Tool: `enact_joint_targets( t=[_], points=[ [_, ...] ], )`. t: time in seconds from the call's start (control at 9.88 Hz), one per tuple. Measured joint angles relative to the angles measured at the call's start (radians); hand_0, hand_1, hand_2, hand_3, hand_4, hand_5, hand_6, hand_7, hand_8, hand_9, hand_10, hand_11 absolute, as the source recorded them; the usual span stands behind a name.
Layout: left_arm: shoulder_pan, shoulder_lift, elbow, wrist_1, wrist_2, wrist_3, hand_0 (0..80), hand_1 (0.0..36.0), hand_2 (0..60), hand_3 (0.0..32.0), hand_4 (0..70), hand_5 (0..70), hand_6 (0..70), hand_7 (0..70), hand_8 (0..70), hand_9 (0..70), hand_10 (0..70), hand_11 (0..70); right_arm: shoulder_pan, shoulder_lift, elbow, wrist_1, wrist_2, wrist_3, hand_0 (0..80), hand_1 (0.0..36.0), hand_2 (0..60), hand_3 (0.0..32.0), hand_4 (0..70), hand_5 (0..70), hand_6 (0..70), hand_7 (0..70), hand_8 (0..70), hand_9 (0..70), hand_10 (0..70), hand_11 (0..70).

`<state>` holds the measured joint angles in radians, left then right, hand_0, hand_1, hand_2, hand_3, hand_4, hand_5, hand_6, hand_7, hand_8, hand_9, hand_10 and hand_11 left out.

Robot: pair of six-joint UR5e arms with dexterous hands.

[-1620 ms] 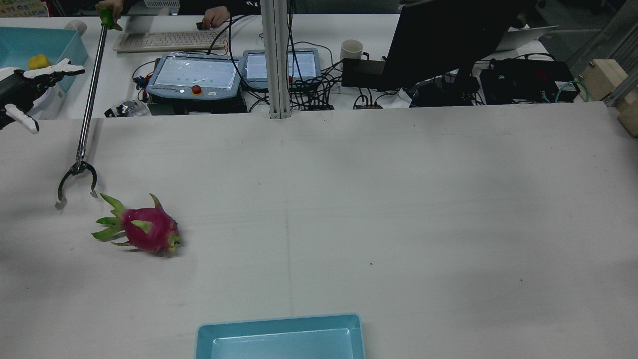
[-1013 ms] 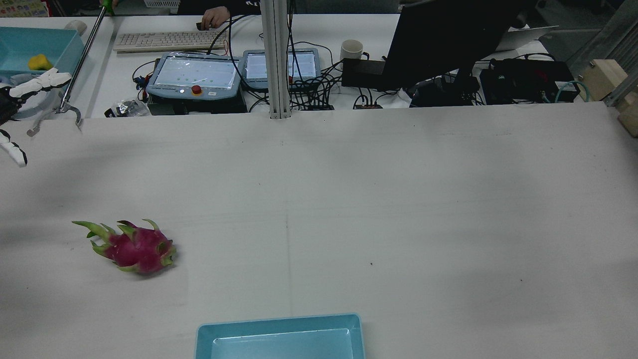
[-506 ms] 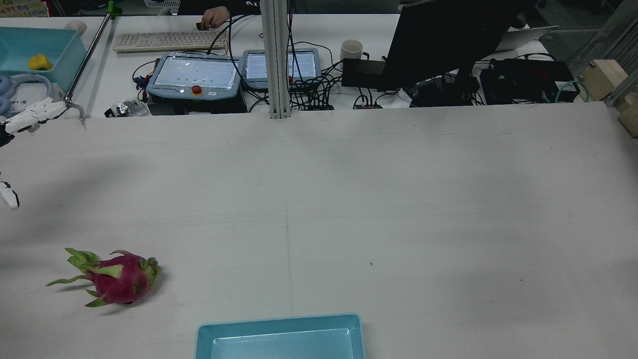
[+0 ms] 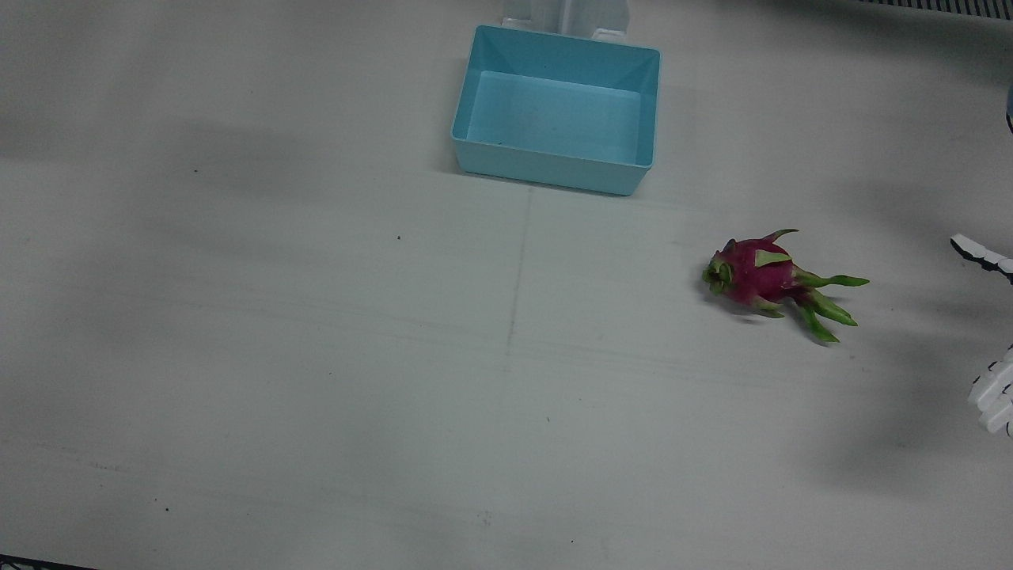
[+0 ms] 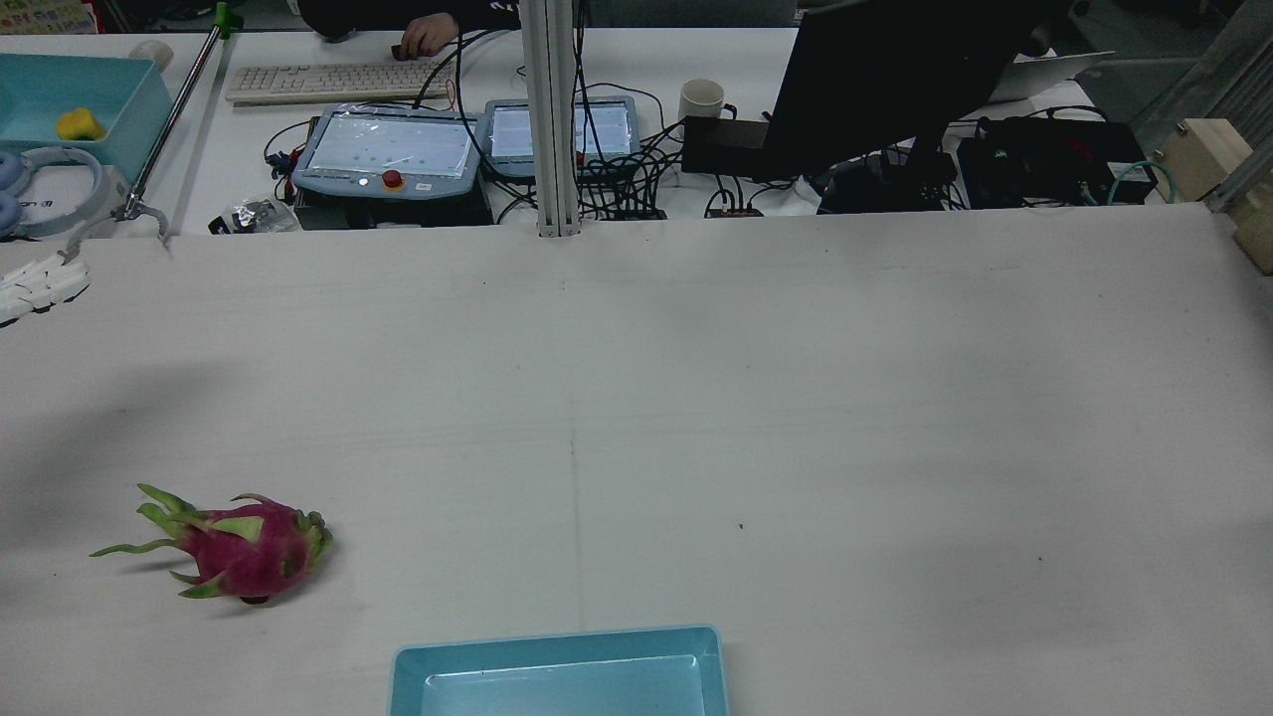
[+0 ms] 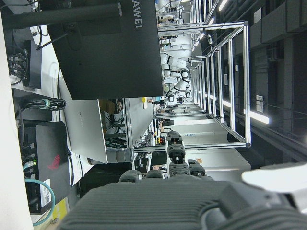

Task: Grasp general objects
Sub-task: 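Lower the left hand from the table's far side toward the dragon fruit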

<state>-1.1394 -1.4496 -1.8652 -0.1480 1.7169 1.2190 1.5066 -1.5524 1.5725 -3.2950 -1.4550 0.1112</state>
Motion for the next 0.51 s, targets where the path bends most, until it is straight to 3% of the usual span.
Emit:
enact_joint_targets(
  t=[0.2, 0.51],
  points=[
    [0.001, 0.065, -0.017, -0.006, 0.001, 0.011, 58.1, 23.9, 0.0, 0.4, 0.0, 4.5, 0.0, 8.5, 0.0, 0.3, 0.0, 0.0, 0.000, 0.000, -0.001, 0.000, 0.000, 0.000, 0.0, 0.0, 0.0, 0.0, 0.0, 0.0, 0.0, 0.0, 0.0, 0.0, 0.0, 0.0],
    [0.006, 0.120, -0.025, 0.001, 0.012, 0.011, 62.2, 27.2, 2.0, 0.0, 0.0, 8.5, 0.0, 11.5, 0.0, 0.9, 0.0, 0.0, 0.000, 0.000, -0.004, 0.000, 0.000, 0.001, 0.0, 0.0, 0.0, 0.0, 0.0, 0.0, 0.0, 0.0, 0.0, 0.0, 0.0, 0.0]
  ],
)
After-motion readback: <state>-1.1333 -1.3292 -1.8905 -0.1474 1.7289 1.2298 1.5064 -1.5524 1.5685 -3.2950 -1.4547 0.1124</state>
